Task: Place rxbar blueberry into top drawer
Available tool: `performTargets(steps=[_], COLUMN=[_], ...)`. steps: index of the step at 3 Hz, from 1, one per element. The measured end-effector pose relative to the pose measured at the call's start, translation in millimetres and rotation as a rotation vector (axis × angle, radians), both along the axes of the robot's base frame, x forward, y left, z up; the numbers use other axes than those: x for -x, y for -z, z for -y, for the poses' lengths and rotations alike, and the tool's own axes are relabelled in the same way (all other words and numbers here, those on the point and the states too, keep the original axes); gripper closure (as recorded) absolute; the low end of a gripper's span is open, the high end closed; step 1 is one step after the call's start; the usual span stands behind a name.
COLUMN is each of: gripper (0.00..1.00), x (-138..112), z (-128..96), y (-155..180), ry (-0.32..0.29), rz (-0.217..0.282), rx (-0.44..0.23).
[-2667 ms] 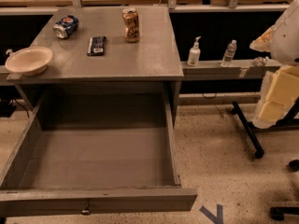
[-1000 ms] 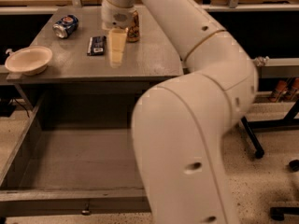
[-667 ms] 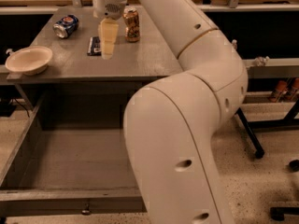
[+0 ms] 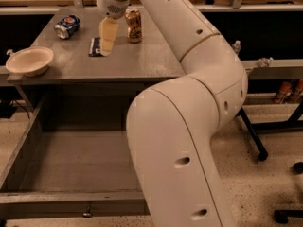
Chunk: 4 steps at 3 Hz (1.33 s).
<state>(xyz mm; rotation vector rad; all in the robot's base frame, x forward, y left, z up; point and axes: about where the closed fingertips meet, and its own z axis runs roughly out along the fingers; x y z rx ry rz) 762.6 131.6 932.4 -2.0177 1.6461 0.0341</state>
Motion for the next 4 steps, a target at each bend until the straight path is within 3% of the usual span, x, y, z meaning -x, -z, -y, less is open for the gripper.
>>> performTargets(steps=[1, 2, 3, 4], gripper=[0.0, 0.0, 0.0, 0.0], x=[-57.0, -91.8, -108.6, -108.6], z=[7.1, -8.5, -20.7, -20.7], y=[21.4, 56.9, 73.6, 73.6], ry=[0.087, 0.093, 0.093, 0.093], rz=[0.069, 0.06, 0.063, 0.063], rx=[-0.138, -0.313, -0.408, -0.408])
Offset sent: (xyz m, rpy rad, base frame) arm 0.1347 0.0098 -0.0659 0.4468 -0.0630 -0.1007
